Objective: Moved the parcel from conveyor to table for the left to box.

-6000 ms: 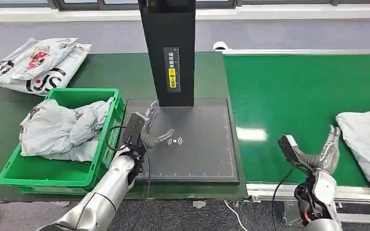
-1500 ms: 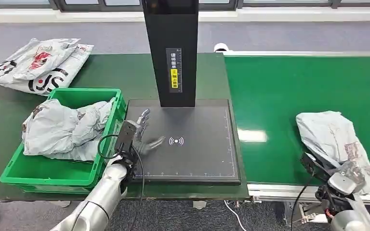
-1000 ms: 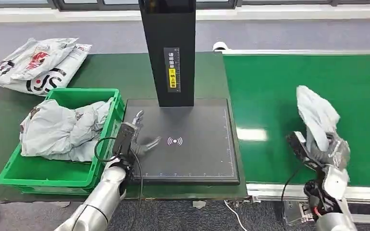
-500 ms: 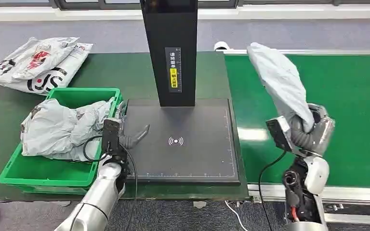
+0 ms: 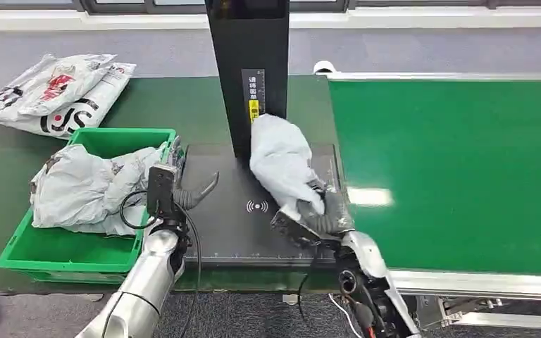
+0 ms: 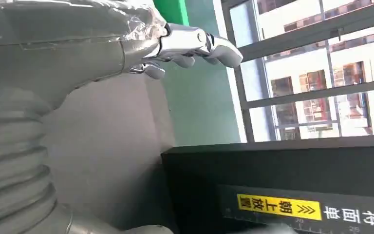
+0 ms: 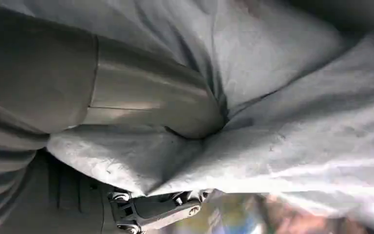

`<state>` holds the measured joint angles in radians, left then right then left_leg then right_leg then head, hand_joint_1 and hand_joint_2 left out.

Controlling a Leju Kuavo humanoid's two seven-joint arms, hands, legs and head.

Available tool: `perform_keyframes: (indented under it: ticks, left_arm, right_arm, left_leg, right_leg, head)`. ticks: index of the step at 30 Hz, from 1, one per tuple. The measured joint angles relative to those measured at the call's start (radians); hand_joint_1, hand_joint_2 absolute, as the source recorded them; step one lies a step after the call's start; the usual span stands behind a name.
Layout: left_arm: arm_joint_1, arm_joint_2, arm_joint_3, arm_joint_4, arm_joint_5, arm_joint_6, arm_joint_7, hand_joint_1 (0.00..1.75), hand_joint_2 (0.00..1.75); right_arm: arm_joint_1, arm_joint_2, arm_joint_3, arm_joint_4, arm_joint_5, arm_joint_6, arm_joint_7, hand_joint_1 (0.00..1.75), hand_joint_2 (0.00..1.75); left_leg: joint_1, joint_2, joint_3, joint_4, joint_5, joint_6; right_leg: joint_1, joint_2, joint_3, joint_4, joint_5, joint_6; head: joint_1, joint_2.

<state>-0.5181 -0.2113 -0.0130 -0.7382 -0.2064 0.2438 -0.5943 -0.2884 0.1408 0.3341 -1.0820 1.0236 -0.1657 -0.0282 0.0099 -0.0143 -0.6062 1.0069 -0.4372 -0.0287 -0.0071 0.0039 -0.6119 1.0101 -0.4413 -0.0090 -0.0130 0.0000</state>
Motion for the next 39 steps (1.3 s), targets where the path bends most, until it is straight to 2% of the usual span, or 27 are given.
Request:
perform_keyframes:
  ticks: [8, 9, 10, 11, 17, 21, 24, 30, 39]
  left_arm:
    - [-0.019, 0.000, 0.000, 0.000, 0.001, -0.001, 0.001, 0.00, 1.75]
    - [-0.020, 0.000, 0.000, 0.000, 0.002, -0.001, 0.000, 0.00, 1.75]
    - [-0.021, 0.000, 0.000, 0.001, 0.005, -0.001, 0.000, 0.00, 1.75]
    - [-0.023, 0.000, 0.000, 0.001, 0.005, -0.001, -0.002, 0.00, 1.75]
    - [-0.024, -0.002, 0.000, -0.008, 0.008, 0.018, -0.017, 0.00, 1.75]
    - [-0.011, -0.001, 0.000, -0.044, 0.000, 0.036, -0.021, 0.00, 1.75]
    - [0.009, -0.002, -0.003, -0.070, -0.026, 0.034, -0.020, 0.00, 1.75]
    - [0.017, -0.003, -0.008, -0.085, -0.042, 0.030, -0.019, 0.00, 1.75]
    - [0.017, -0.003, -0.060, -0.064, -0.175, -0.022, -0.033, 0.00, 1.75]
  right_arm:
    - [-0.049, -0.033, 0.098, 0.105, -0.049, 0.048, -0.050, 1.75, 1.75]
    - [-0.052, -0.036, 0.103, 0.110, -0.052, 0.052, -0.051, 1.66, 1.75]
    - [-0.056, -0.040, 0.109, 0.115, -0.059, 0.064, -0.053, 0.07, 1.75]
    - [-0.061, -0.047, 0.117, 0.121, -0.070, 0.078, -0.053, 0.00, 1.75]
    - [-0.093, -0.104, 0.176, 0.181, -0.110, 0.116, -0.059, 0.00, 1.75]
    - [-0.089, -0.108, 0.185, 0.187, -0.167, -0.008, -0.102, 0.00, 1.75]
    - [-0.058, -0.108, 0.170, 0.125, -0.225, -0.094, -0.138, 0.00, 1.75]
    - [-0.012, -0.107, 0.108, 0.012, -0.271, -0.110, -0.178, 0.00, 1.75]
    - [0.048, -0.105, -0.037, -0.130, -0.549, -0.215, -0.394, 0.00, 1.75]
  left_leg:
    - [-0.001, 0.000, 0.001, 0.001, 0.000, 0.000]
    - [-0.001, 0.000, 0.001, 0.001, 0.000, 0.000]
    - [-0.001, 0.000, 0.001, 0.001, 0.000, 0.000]
    - [-0.001, 0.000, 0.002, 0.001, 0.000, 0.000]
    - [0.000, 0.001, 0.006, 0.001, 0.000, 0.000]
    - [-0.001, 0.002, 0.007, 0.001, -0.001, 0.000]
    - [-0.001, 0.002, 0.007, 0.001, 0.000, 0.000]
    - [-0.001, 0.002, 0.006, 0.001, 0.000, 0.000]
    - [-0.001, 0.002, 0.005, 0.001, -0.001, 0.001]
  right_leg:
    - [-0.001, 0.001, 0.001, 0.000, 0.001, 0.000]
    - [-0.001, 0.001, 0.001, 0.000, 0.001, 0.000]
    - [-0.001, 0.001, 0.001, 0.000, 0.001, 0.000]
    - [-0.001, 0.001, 0.001, 0.000, 0.001, 0.000]
    - [-0.001, 0.001, 0.005, 0.000, 0.000, 0.000]
    - [-0.001, 0.001, 0.007, 0.000, 0.000, 0.000]
    - [-0.001, 0.001, 0.007, 0.000, 0.000, 0.000]
    - [-0.001, 0.001, 0.006, 0.000, 0.001, 0.000]
    - [-0.001, 0.001, 0.004, 0.000, 0.000, 0.001]
  head:
    - [0.000, 0.000]
    - [0.000, 0.000]
    - [0.000, 0.000]
    - [0.000, 0.000]
    - [0.000, 0.000]
    - [0.000, 0.000]
    - [0.000, 0.000]
    - [0.000, 0.000]
    - [0.000, 0.000]
